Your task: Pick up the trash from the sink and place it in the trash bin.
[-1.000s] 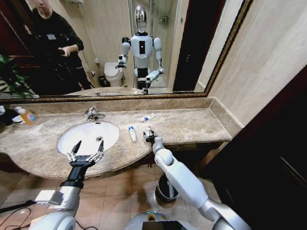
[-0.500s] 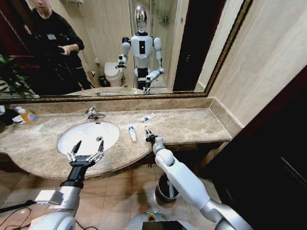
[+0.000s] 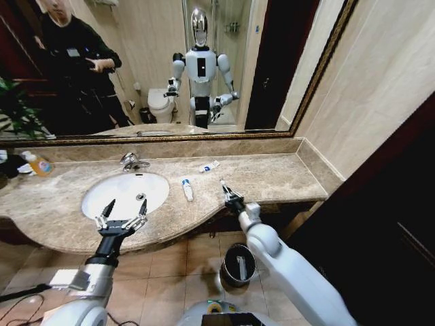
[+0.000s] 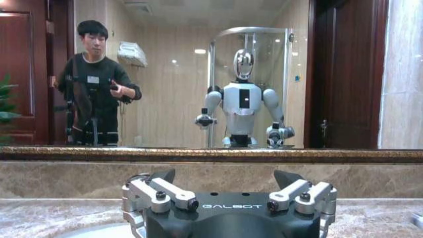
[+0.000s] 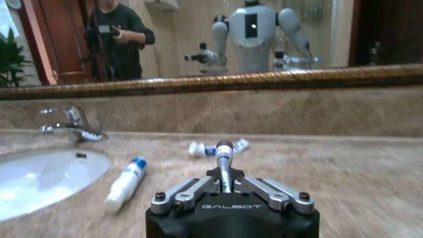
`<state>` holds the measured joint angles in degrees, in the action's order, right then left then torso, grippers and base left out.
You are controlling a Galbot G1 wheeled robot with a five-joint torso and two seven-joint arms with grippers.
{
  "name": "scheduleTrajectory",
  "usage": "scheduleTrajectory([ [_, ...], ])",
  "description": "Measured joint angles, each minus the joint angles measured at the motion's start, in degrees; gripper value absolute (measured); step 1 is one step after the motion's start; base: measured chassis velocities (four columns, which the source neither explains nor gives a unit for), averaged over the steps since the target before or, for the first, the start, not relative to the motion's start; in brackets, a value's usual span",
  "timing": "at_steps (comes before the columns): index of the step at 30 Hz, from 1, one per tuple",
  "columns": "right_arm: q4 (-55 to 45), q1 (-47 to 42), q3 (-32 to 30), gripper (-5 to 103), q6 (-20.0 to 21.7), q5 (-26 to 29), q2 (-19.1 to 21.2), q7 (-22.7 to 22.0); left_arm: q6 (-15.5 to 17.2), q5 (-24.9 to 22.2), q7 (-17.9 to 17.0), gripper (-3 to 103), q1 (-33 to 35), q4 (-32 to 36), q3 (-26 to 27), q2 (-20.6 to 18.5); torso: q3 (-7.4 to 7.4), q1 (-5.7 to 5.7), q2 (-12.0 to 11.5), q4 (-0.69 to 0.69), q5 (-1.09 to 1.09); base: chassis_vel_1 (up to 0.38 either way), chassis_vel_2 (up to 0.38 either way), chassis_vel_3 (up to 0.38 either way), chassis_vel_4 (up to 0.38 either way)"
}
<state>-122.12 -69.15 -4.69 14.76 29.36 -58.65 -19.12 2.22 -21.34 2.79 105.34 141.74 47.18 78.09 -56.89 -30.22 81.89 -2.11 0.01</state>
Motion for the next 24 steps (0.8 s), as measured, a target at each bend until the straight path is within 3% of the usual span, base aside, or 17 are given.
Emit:
scheduleTrajectory([
  [5,-3.18,-7.90,-2.39,5,-1.47,-1.56,1.32,-1.78,0.00,0.00,0.01,100,0.00,0.00,0.00,0.00,0.00,0.00,0.00,0.00,-0.01,0.000,0.000,0.000,0.000],
  [9,-2.54,-14.11,-4.32,5,-3.78,-4.44,-0.09,-2.26,0.00,0.00,0.00,100,0.00,0.00,0.00,0.00,0.00,0.01,0.00,0.01,-0.01,0.000,0.000,0.000,0.000],
  [16,7.02,-17.87,-4.68,5,-7.34,-9.80,-5.23,2.06,0.00,0.00,0.00,100,0.00,-0.01,0.00,0.00,0.00,0.00,0.00,0.00,-0.01,0.000,0.000,0.000,0.000],
  [24,28.02,-13.34,-3.60,5,-12.61,-15.96,-10.45,6.90,0.00,0.00,0.00,100,0.00,0.00,0.00,0.00,0.00,0.00,-0.01,0.00,-0.01,0.000,0.000,0.000,0.000],
])
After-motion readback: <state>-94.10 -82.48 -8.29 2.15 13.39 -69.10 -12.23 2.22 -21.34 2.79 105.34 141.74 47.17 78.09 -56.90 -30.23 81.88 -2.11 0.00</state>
